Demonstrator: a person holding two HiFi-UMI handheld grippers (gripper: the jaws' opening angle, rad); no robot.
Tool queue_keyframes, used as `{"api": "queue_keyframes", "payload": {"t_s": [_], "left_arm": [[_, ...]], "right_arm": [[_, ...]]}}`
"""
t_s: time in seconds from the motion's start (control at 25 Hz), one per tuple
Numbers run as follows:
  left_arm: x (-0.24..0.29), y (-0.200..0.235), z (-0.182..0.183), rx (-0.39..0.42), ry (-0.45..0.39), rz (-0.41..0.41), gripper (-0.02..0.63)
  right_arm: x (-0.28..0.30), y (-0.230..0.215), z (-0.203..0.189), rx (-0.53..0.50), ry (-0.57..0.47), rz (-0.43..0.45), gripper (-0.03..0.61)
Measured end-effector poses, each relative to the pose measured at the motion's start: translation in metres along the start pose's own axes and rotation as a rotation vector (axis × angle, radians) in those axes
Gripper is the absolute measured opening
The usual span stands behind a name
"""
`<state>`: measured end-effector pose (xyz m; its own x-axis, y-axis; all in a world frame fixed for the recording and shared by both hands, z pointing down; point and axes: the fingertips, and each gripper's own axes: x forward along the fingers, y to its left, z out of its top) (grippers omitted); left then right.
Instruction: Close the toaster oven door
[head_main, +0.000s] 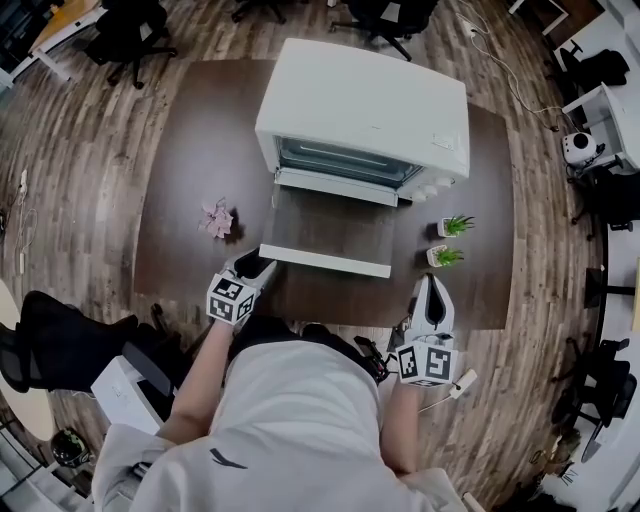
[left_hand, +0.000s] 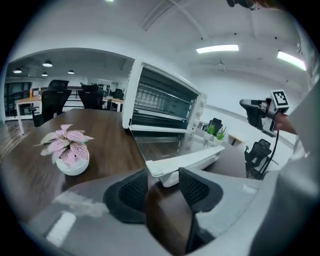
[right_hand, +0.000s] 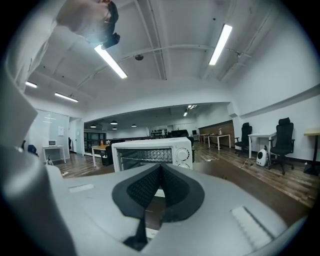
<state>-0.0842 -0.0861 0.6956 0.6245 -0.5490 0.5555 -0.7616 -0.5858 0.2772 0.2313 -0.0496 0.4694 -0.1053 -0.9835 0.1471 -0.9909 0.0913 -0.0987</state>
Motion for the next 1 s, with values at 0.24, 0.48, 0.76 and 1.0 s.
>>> {"api": "queue_keyframes", "payload": {"t_s": [0.24, 0.48, 0.76, 1.0], "left_arm": [[-0.011, 0.001, -0.031, -0.043, 0.066, 0.002, 0.222], [0.011, 0.004, -0.023, 0.039, 0.095, 0.028, 0.188], [0.017, -0.002, -0.009, 0.001, 0.050, -0.004, 0.120], [0.008, -0.007, 0.005, 0.045, 0.014, -0.007, 0.093]], "right_arm": [[0.001, -0.001, -0.005, 0.003, 0.016, -0.002, 0.002], [0.003, -0.001, -0.009, 0.018, 0.015, 0.004, 0.002], [-0.003, -0.005, -0.009, 0.022, 0.009, -0.012, 0.002], [-0.010, -0.012, -0.012, 0.033, 0.005, -0.037, 0.002]]}}
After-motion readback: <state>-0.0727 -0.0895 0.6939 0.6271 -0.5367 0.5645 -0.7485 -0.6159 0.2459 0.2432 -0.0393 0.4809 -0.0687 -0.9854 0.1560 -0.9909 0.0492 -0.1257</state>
